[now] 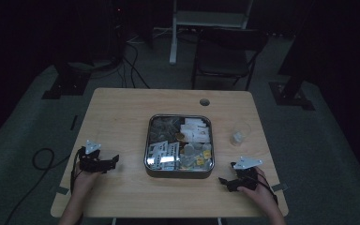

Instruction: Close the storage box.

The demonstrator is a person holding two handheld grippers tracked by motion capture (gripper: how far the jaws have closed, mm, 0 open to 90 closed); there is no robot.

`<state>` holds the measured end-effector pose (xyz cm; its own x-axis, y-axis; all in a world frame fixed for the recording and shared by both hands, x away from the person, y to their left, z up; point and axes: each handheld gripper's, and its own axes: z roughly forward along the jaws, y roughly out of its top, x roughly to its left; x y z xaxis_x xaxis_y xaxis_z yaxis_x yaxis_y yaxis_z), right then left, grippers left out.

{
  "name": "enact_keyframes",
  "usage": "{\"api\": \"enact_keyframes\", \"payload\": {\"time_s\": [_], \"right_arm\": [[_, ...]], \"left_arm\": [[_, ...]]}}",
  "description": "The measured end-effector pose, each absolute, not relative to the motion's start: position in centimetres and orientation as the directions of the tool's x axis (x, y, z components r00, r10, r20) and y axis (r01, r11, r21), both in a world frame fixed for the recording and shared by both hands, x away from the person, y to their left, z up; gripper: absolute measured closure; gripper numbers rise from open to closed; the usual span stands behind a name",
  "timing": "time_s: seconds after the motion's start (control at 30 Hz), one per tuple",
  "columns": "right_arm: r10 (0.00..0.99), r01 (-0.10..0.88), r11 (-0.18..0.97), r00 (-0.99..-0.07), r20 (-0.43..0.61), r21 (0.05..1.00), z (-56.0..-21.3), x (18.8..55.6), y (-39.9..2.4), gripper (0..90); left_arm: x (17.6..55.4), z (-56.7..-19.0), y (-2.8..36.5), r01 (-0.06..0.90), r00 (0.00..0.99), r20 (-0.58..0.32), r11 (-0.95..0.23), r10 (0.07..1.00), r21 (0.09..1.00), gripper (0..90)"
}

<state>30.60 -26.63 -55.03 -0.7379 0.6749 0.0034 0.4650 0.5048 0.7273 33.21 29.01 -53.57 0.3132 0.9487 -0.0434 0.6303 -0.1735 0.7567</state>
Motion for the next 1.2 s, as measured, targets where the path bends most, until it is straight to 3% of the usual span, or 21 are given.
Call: {"api": "enact_keyframes", "payload": {"time_s": [0.5,0.83,1.2], "right_arm": [[0.676,0.465,0.504,-0.737,0.003,0.727,-55.0,30.6,-26.6,13.4],[0.676,0.465,0.504,-0.737,0.002,0.727,-55.0,30.6,-26.6,13.4],[0.676,0.465,0.504,-0.737,0.002,0.727,-55.0,30.6,-26.6,13.5]], "left_arm": [[31.0,-54.2,31.6,0.664,0.199,-0.013,-0.125,0.980,0.737,1.8],[29.7,-54.3,30.9,0.679,0.131,0.022,-0.106,0.991,0.726,1.8],[28.7,-54.6,30.1,0.705,0.158,0.036,-0.139,0.987,0.695,1.8]]}}
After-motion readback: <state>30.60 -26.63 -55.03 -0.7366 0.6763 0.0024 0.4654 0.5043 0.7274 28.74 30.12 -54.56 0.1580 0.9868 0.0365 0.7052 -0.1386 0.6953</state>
